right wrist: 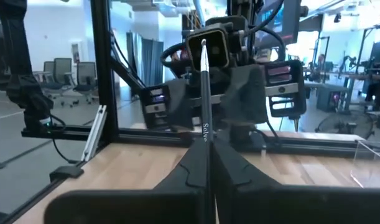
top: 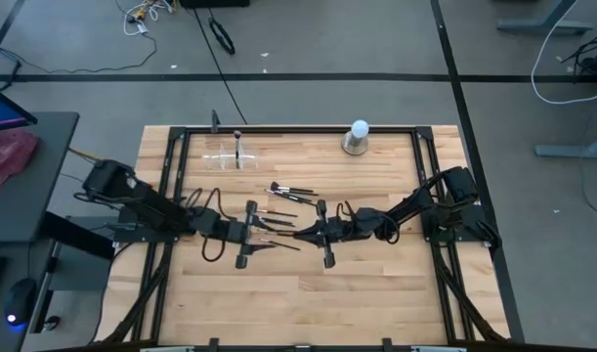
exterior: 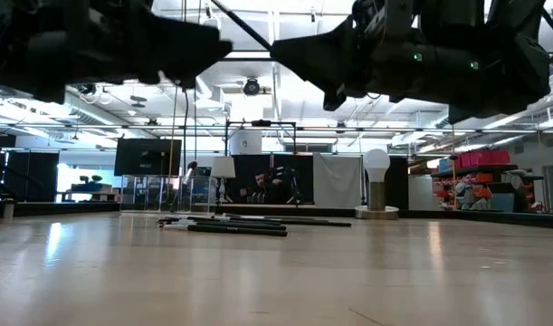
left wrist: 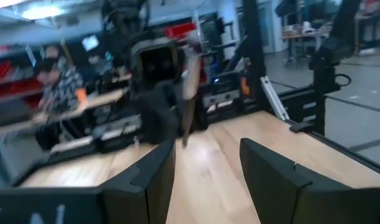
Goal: Put items in baskets/containers
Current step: Put the eyeshadow brush into the transparent organizer
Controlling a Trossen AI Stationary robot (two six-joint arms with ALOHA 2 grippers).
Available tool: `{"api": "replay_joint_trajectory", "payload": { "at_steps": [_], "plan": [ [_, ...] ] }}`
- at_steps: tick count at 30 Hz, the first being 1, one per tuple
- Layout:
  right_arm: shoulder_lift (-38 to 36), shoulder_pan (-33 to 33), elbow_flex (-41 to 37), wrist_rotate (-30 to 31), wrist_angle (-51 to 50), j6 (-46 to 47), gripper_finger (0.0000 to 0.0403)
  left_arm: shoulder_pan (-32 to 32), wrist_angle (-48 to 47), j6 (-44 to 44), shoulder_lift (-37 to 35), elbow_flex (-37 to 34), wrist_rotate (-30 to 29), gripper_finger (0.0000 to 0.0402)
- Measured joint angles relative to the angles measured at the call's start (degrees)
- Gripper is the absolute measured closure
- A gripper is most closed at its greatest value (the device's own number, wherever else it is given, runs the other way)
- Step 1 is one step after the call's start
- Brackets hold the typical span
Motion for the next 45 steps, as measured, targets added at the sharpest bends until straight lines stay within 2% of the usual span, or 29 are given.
{"api": "replay_joint_trajectory", "payload": {
  "at_steps": [5, 8, 20, 26, 33, 37, 39, 42, 45],
  "plan": [
    [0.0, 0.0, 0.0, 0.0, 0.0, 0.0, 0.0398, 0.0, 0.1, 2.2, 3.9, 6.0, -0.6, 0.0214],
    [0.0, 0.0, 0.0, 0.0, -0.1, 0.0, 0.0398, -0.3, 0.0, 3.8, 4.5, 7.3, -2.8, 0.0225],
    [0.0, 0.8, -0.1, 0.1, -0.1, -1.1, 0.0398, -1.1, -0.5, 4.4, 4.5, 7.4, -4.2, 0.0377],
    [-0.1, 0.7, 0.0, 0.7, -1.6, 1.1, 0.0384, -1.5, -3.0, 1.3, 3.2, 7.4, -5.1, 0.038],
    [-1.5, 0.7, -0.1, 7.6, -9.8, 2.7, 0.0316, -1.6, -21.3, -4.8, -7.2, 7.3, -10.4, 0.0379],
    [-5.8, 0.7, -0.1, 11.2, -20.8, 4.1, 0.0271, -1.2, -33.4, -9.5, -14.7, 7.4, -15.0, 0.0377],
    [-8.5, 0.7, -0.2, 11.6, -27.2, 5.4, 0.0253, -0.3, -42.3, -12.6, -18.8, 7.9, -17.8, 0.0377],
    [-11.6, 0.7, -0.2, 11.7, -34.0, 7.7, 0.0235, 2.7, -60.7, -18.9, -24.7, 11.3, -22.0, 0.0378],
    [-12.6, 0.8, -0.2, 11.7, -35.5, 8.7, 0.0227, 7.5, -80.6, -24.9, -28.4, 16.6, -24.8, 0.0378]
  ]
}}
